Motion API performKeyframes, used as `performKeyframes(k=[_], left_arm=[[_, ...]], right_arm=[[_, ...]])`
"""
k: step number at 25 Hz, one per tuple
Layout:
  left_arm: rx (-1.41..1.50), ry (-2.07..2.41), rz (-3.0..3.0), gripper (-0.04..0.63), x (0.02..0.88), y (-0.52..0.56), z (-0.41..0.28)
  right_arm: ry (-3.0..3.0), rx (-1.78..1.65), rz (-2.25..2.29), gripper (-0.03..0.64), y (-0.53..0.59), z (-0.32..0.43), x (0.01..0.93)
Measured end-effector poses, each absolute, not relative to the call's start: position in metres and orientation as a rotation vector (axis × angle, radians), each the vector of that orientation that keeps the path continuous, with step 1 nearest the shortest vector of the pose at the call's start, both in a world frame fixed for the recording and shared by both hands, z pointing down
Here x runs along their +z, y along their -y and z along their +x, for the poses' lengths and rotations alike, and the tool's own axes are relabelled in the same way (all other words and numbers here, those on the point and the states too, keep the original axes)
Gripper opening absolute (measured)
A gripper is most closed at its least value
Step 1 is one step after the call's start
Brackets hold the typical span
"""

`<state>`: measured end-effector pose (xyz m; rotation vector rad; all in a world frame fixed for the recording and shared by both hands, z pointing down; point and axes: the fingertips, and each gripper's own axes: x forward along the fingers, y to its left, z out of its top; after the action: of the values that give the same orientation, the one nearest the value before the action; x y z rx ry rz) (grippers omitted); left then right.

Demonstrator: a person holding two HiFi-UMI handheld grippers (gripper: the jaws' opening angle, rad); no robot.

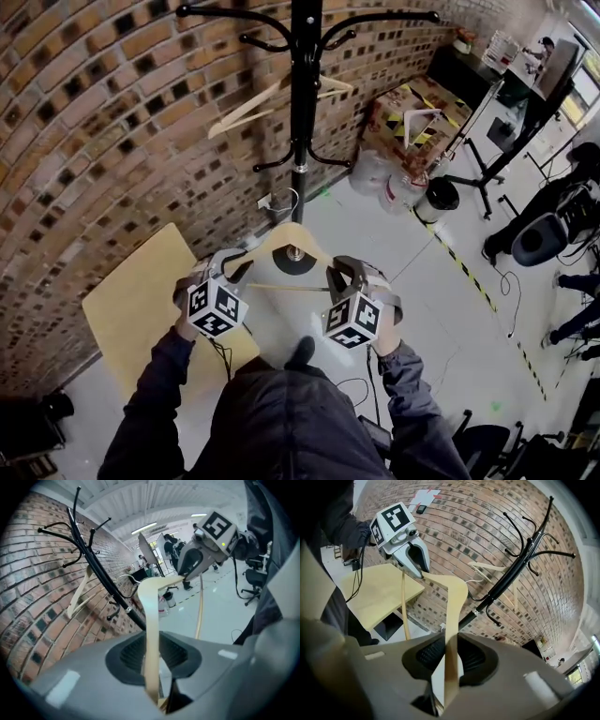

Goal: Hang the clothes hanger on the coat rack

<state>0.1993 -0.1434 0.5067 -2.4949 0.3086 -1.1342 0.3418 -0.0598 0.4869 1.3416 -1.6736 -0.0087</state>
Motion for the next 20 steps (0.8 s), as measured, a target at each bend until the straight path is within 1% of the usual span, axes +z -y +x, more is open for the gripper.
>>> performKeyframes(k=[5,10,20], left_arm=[[-1.161,-0.314,-2.489,0.085,0.51,0.166,0.222],[-1.182,-0.312,-2.515,0.084,0.526,0.205,0.23],[-1.189,-0.274,-2.597,0.086,0.582,0.284,0.236]], right_arm=[[1.68,0.004,1.336,0.087,0.083,0.365,0.492],[1.672,0.035,1.304,0.087,0.124,0.373,0.506],[1.598,0.085,1.236,0.087,0.203,0.376,0.549]])
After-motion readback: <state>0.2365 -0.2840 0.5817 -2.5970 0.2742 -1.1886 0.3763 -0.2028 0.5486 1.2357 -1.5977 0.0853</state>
